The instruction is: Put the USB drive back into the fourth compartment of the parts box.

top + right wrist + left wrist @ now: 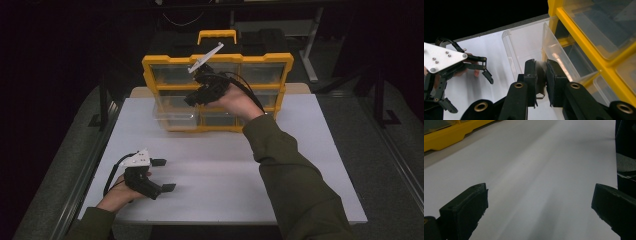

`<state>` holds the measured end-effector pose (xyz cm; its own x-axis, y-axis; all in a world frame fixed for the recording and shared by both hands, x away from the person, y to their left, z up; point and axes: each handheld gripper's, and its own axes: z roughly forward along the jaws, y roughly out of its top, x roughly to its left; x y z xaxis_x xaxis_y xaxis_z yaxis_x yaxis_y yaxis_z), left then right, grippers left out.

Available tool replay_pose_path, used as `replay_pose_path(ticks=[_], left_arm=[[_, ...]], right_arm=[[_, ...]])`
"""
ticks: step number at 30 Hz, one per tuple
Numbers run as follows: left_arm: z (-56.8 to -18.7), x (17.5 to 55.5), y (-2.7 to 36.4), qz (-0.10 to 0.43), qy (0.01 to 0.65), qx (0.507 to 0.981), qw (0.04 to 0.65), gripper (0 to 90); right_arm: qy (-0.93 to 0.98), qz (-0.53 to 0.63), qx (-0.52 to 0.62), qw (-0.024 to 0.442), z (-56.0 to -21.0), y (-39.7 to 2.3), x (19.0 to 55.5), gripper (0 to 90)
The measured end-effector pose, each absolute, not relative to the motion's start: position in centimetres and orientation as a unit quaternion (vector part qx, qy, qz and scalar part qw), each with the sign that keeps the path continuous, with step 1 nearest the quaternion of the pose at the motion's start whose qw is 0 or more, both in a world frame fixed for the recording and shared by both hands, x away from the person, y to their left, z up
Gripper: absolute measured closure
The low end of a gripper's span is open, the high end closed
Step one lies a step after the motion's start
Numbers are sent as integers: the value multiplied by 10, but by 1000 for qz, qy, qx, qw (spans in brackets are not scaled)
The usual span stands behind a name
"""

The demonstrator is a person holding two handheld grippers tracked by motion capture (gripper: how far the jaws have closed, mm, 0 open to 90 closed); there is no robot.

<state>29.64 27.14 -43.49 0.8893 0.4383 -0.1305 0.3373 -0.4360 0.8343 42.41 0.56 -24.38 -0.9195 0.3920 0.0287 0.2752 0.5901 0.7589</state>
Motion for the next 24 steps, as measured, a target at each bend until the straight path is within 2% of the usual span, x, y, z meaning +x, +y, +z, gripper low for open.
replay_pose_path(ticks=[4,6,12,24], left_arm=[[-435,296,272,52,229,845,480,0],[-435,295,272,52,228,846,479,0],[-435,295,272,51,229,845,480,0],[-436,295,273,51,230,846,478,0]], right_arm=[[889,410,192,67,-249,13,429,771],[885,415,202,68,-251,15,431,667],[875,428,214,67,-251,4,429,563],[866,440,232,57,-268,-37,415,453]])
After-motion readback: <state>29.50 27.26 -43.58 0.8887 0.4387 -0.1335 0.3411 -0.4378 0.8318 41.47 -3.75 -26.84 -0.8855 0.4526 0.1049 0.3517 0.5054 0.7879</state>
